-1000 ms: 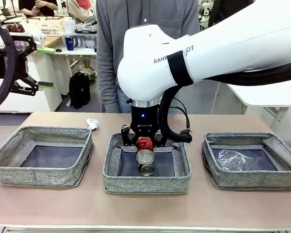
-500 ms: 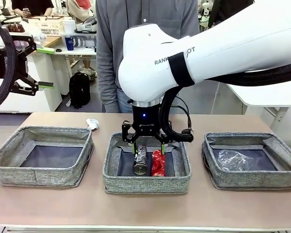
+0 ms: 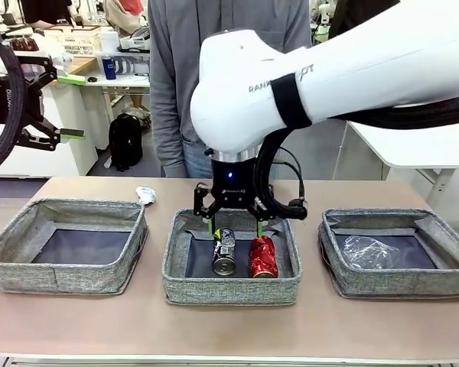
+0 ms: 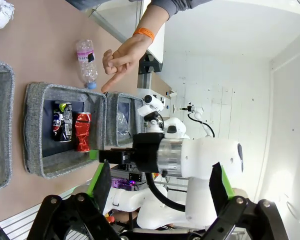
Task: Sort the waste into the appropriate baskets.
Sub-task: Place the picked waste into the Fabric basket indicated by the person.
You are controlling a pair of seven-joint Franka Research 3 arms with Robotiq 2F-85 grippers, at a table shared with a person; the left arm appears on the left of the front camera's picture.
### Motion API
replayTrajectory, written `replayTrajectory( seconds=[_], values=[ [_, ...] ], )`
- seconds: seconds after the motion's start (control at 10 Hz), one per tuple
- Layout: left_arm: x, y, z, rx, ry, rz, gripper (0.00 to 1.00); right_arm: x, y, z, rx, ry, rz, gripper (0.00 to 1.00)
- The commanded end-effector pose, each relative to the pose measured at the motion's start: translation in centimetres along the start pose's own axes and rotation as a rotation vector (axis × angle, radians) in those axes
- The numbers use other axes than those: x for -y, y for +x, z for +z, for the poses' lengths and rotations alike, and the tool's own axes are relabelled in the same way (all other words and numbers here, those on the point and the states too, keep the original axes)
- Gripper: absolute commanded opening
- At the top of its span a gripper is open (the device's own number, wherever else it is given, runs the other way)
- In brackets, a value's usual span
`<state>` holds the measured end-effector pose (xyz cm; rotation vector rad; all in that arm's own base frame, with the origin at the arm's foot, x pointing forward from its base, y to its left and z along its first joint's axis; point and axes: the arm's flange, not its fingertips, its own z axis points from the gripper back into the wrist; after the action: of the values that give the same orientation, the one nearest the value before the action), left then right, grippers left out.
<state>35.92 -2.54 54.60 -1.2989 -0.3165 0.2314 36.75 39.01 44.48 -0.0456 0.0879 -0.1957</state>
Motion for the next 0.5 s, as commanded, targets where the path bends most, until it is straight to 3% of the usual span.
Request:
replayTrajectory(
  seconds=[0.0,0.1,0.2,0.4],
  values=[
    [0.1,0.0,-0.1,0.002,-0.018,-0.012,1.0,3.9,-0.7,3.4,-0.051,0.211,0.041,1.0],
    [0.1,0.0,-0.1,0.002,-0.018,-0.012,1.0,7.3,-0.8,6.2,-0.12,0.434,0.099,1.0],
    [0.1,0.0,-0.1,0.002,-0.018,-0.012,1.0,10.9,-0.8,8.0,-0.188,0.583,0.072,1.0],
    [0.1,0.0,-0.1,0.002,-0.018,-0.012,1.0,17.6,-1.1,9.6,-0.181,0.859,0.024,1.0]
  ],
)
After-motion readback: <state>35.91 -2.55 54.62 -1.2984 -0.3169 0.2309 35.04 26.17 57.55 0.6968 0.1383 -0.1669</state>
